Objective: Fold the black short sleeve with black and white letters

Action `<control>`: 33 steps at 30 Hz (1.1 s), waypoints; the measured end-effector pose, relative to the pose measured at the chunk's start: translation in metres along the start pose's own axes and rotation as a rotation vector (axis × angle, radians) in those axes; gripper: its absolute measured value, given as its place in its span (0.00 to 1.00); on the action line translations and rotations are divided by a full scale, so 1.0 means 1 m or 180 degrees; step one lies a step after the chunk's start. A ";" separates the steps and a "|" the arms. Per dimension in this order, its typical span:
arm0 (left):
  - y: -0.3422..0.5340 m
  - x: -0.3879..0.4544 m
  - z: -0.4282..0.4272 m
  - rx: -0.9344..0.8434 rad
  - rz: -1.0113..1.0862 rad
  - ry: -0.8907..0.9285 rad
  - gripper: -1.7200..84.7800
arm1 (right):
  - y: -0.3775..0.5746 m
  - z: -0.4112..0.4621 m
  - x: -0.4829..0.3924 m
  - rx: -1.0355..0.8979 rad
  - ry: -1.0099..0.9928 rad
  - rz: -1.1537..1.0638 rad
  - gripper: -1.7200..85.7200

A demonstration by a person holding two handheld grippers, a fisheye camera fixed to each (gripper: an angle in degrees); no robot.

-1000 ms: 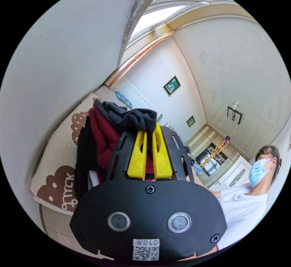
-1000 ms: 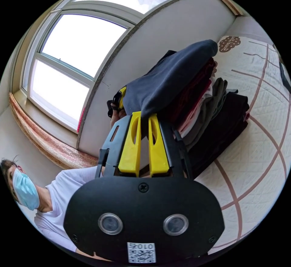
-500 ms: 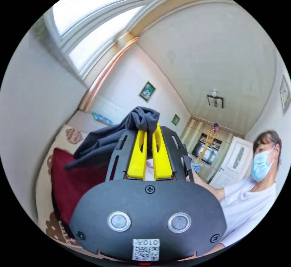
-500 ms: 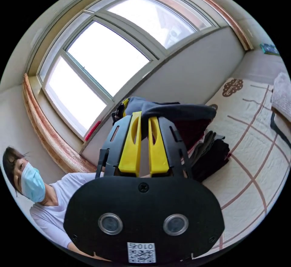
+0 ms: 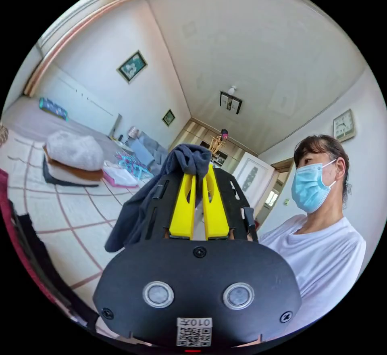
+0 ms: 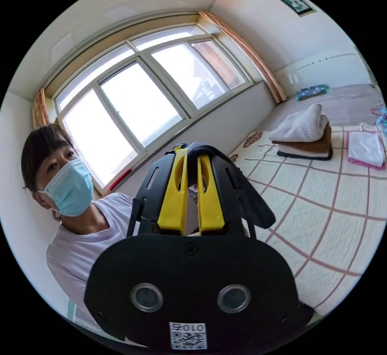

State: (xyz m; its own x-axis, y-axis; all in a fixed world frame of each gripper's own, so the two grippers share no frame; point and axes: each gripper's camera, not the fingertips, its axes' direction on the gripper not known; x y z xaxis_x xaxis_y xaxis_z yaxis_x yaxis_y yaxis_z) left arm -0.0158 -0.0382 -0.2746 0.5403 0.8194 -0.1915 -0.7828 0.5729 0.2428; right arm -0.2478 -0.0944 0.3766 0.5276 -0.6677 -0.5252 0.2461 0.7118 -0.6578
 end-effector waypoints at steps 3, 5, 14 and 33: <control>0.015 -0.051 0.091 -0.0078 -0.0241 0.0322 0.07 | 0.013 -0.046 0.024 0.0194 0.0185 0.0120 0.08; 0.011 -0.094 0.162 -0.0160 -0.0360 0.0471 0.07 | 0.008 -0.068 0.041 0.0245 0.0357 0.0155 0.08; -0.085 -0.312 0.436 -0.0435 -0.0672 -0.0073 0.07 | -0.113 -0.148 0.291 0.0328 0.0512 0.0887 0.08; 0.112 -0.637 0.654 -0.0301 -0.1983 -0.1443 0.07 | -0.087 -0.123 0.657 0.0125 0.0883 0.1990 0.08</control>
State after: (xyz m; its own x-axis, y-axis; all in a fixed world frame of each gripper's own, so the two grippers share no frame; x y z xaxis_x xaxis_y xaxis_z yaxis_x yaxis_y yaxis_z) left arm -0.2462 -0.4840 0.4962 0.9470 0.2858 0.1467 -0.3051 0.9431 0.1321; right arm -0.0226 -0.6218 0.0223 0.3535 -0.1561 -0.9223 -0.0048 0.9857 -0.1686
